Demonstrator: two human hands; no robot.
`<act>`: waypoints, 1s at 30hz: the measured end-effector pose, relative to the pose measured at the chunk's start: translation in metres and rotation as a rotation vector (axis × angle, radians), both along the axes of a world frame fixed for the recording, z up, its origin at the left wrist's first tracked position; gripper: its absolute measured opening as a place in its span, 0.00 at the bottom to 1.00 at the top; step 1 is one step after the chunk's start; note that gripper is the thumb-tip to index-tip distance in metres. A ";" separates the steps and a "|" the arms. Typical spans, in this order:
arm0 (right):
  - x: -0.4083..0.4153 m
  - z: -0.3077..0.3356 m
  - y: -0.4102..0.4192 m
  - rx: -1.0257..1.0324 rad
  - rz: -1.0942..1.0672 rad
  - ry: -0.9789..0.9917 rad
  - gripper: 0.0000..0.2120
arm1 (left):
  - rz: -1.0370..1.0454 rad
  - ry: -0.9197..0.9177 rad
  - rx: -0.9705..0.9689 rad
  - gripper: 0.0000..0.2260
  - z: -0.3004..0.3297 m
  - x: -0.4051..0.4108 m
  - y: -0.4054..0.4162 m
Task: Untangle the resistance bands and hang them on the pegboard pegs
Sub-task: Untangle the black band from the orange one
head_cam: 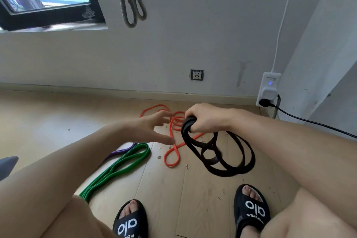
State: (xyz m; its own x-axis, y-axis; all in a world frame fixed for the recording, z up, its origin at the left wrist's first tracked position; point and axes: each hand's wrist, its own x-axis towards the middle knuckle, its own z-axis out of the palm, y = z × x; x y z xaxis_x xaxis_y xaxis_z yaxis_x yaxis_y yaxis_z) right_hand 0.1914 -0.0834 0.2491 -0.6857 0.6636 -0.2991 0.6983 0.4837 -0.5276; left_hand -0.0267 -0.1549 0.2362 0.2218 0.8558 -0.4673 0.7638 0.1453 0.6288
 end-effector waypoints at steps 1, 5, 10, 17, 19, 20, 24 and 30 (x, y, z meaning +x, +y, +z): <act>-0.001 0.002 -0.001 -0.007 0.023 -0.012 0.06 | -0.054 -0.019 0.046 0.36 0.000 0.011 0.002; 0.001 0.008 0.002 -0.066 0.035 0.019 0.07 | -0.110 -0.074 0.223 0.19 -0.002 0.037 0.008; 0.011 0.008 0.003 -0.101 0.032 0.090 0.11 | -0.123 0.028 0.338 0.14 0.007 0.038 0.011; 0.020 0.014 0.002 -0.139 0.015 0.141 0.14 | -0.142 0.001 0.317 0.07 0.025 0.038 0.009; 0.021 0.015 0.002 -0.154 0.017 0.162 0.17 | -0.137 -0.017 0.288 0.08 0.027 0.034 0.010; 0.021 0.015 0.003 -0.169 0.019 0.175 0.17 | -0.127 -0.031 0.277 0.09 0.028 0.032 0.009; 0.025 0.016 0.003 -0.239 0.026 0.234 0.15 | -0.071 -0.112 0.226 0.13 0.034 0.025 0.007; 0.024 0.016 -0.001 -0.290 0.029 0.235 0.16 | -0.059 -0.105 0.143 0.08 0.038 0.020 0.005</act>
